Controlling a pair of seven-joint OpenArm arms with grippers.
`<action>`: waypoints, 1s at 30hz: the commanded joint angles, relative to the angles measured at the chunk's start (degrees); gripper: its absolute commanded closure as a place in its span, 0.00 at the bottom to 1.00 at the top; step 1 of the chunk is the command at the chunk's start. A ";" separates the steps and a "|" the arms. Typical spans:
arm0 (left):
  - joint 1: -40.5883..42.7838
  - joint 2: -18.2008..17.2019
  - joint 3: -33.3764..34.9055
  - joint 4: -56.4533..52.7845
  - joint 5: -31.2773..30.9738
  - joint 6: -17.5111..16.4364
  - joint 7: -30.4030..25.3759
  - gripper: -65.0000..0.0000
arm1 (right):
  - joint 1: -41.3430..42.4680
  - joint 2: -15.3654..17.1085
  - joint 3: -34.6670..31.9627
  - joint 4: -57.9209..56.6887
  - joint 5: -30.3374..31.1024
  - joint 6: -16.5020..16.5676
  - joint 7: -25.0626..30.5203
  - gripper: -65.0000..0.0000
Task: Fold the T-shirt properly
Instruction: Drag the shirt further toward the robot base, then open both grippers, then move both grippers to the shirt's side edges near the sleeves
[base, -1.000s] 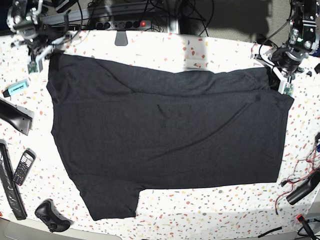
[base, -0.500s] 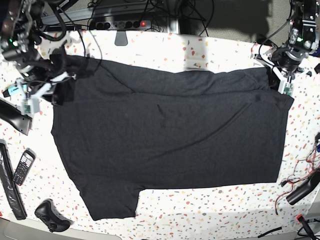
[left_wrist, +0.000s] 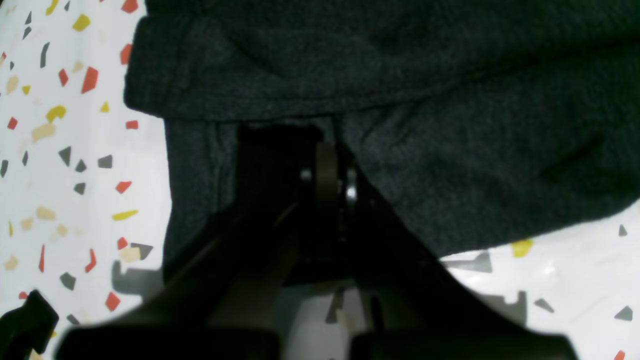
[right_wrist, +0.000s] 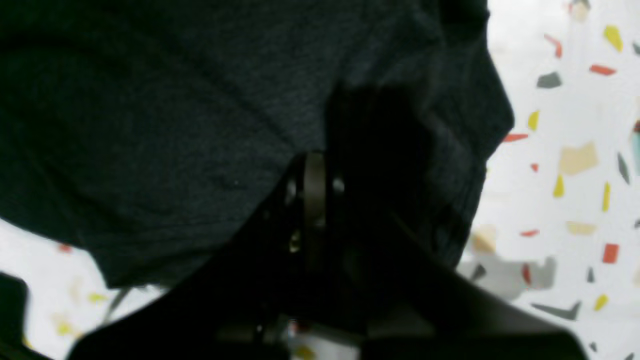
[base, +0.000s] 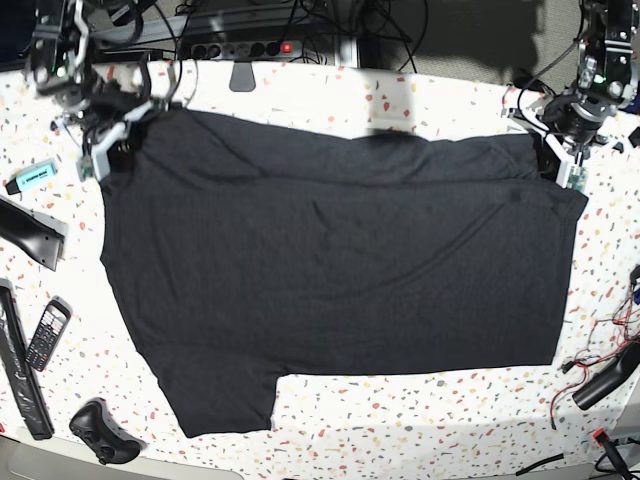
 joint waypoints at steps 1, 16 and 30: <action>0.22 -0.61 -0.26 0.63 0.37 -0.24 0.24 1.00 | -1.57 0.68 0.83 0.74 -0.81 0.11 -0.26 1.00; 3.74 -1.86 -0.26 0.63 5.31 -0.24 1.73 1.00 | -9.64 0.68 7.26 3.96 -0.35 0.13 -0.85 1.00; 6.69 -5.11 -0.33 5.66 5.38 -0.07 1.49 1.00 | -10.21 2.82 9.75 7.15 3.30 0.11 -1.90 1.00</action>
